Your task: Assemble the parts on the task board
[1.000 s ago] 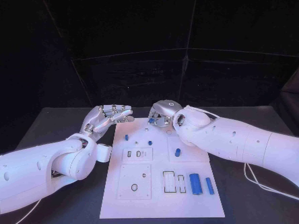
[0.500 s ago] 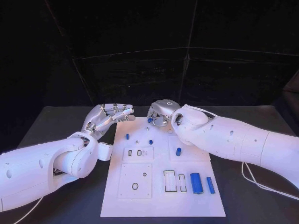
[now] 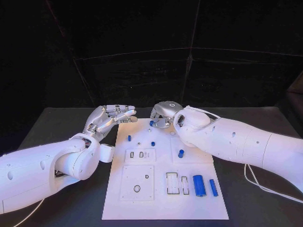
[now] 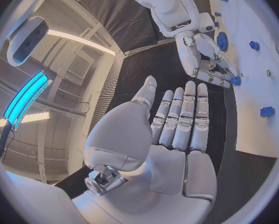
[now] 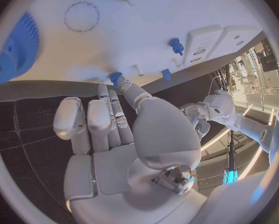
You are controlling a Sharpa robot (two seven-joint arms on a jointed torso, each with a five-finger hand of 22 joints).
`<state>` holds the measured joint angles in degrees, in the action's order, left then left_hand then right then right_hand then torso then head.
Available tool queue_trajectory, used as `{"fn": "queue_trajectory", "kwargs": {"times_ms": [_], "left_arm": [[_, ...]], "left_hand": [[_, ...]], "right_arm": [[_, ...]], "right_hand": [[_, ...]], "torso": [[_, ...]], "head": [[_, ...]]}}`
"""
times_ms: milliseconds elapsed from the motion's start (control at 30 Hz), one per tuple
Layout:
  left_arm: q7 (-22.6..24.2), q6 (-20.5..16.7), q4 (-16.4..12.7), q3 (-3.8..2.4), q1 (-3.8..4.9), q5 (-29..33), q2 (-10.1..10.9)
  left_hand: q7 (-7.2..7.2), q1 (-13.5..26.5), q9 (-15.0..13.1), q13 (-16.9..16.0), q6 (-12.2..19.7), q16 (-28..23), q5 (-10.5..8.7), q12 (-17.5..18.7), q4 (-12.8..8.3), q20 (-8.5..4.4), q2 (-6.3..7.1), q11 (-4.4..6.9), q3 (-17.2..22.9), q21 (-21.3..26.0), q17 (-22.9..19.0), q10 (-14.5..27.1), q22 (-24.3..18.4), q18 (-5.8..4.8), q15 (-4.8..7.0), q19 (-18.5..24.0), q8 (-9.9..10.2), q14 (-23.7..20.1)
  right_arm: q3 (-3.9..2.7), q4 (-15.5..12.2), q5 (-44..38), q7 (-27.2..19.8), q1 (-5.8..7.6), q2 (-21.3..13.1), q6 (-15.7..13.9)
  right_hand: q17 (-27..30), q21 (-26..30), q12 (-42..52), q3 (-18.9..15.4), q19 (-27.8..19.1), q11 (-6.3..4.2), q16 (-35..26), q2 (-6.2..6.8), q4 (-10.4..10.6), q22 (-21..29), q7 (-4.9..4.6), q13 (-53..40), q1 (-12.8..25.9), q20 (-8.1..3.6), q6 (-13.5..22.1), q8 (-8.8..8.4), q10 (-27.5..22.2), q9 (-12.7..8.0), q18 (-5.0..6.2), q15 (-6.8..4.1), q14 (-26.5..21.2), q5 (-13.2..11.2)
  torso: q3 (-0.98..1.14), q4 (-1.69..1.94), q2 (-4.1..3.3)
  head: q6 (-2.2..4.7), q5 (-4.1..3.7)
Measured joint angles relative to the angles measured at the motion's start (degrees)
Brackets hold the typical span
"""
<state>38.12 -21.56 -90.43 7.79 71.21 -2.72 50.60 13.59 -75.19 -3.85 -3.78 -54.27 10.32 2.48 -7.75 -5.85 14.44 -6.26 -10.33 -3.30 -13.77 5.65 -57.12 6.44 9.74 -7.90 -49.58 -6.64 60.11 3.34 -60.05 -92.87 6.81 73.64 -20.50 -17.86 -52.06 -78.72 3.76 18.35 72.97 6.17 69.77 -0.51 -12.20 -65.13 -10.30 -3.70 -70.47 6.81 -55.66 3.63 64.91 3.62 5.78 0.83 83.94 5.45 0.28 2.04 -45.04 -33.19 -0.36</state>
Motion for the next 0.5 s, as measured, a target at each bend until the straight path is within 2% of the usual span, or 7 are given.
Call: {"fn": "queue_trajectory", "kwargs": {"times_ms": [100, 167, 267, 500], "left_arm": [[-0.1, 0.0, 0.0, 0.0, 0.0, 0.0, 0.0], [-0.1, 0.0, 0.0, 0.0, 0.01, 0.0, 0.0], [-0.1, 0.0, 0.0, 0.0, 0.01, 0.0, 0.0], [-0.2, 0.1, 0.1, 0.0, 0.02, 0.0, 0.1]], "left_hand": [[0.0, 0.0, 0.0, 0.0, 0.0, 0.0, 0.0, 0.0, 0.0, 0.0, 0.0, 0.0, 0.0, 0.0, 0.0, 0.0, 0.0, 0.0, 0.0, 0.0, 0.0, 0.0], [0.0, 0.0, 0.0, 0.0, 0.0, 0.0, 0.0, 0.0, 0.0, 0.0, 0.0, 0.0, 0.0, 0.0, 0.0, 0.0, 0.0, 0.0, 0.0, 0.0, 0.0, 0.0], [0.0, 0.0, 0.0, 0.0, 0.0, 0.0, 0.0, 0.0, 0.0, 0.0, 0.0, 0.0, 0.0, 0.0, 0.0, 0.0, 0.0, 0.0, 0.0, 0.0, 0.0, 0.0], [0.0, 0.0, 0.0, 0.0, 0.0, 0.0, 0.0, 0.0, 0.0, 0.0, 0.0, 0.0, 0.0, 0.0, 0.0, 0.0, 0.0, 0.0, 0.0, 0.0, 0.0, 0.0]], "right_arm": [[0.0, -0.1, -0.2, 0.6, 0.0, 0.0, 0.3], [0.0, -0.3, -0.3, 1.0, 0.0, 0.0, 0.3], [0.0, -0.8, -0.4, 1.2, 0.01, -0.2, 0.3], [0.01, -4.4, -0.5, 1.4, 0.43, -3.4, -0.5]], "right_hand": [[0.5, 0.2, 0.0, -0.4, -0.4, 0.59, 0.0, 0.66, 0.4, 0.4, -0.3, 0.0, -0.2, 0.35, 1.7, 0.0, -1.2, 0.0, 0.0, 0.41, 0.0, -0.3], [0.8, 0.4, 0.0, -0.6, -0.4, 0.48, 0.0, 1.13, 0.6, 0.6, -0.28, 0.0, -0.2, 0.37, 2.2, 0.0, -1.5, 0.0, 0.0, 0.41, 0.0, -0.3], [0.8, 0.4, 0.0, -0.6, -0.4, 0.48, 0.0, 1.1, 0.6, 0.6, -0.28, 0.0, -0.2, 0.37, 2.2, 0.0, -1.5, 0.0, 0.0, 0.41, 0.0, -0.3], [0.7, 0.4, 1.5, -0.6, -0.2, 0.24, 0.0, 1.33, 1.4, 0.3, -0.13, -0.2, -0.5, 0.57, 1.8, 0.15, -1.2, 0.4, 0.0, 0.41, 0.0, 0.3]], "torso": [[0.01, 0.0, -0.01], [0.01, -0.02, -0.01], [0.03, -0.03, -0.02], [0.07, -0.04, -0.02]], "head": [[0.0, 0.02], [-0.01, 0.07], [-0.08, 0.09], [-0.09, 0.13]]}}
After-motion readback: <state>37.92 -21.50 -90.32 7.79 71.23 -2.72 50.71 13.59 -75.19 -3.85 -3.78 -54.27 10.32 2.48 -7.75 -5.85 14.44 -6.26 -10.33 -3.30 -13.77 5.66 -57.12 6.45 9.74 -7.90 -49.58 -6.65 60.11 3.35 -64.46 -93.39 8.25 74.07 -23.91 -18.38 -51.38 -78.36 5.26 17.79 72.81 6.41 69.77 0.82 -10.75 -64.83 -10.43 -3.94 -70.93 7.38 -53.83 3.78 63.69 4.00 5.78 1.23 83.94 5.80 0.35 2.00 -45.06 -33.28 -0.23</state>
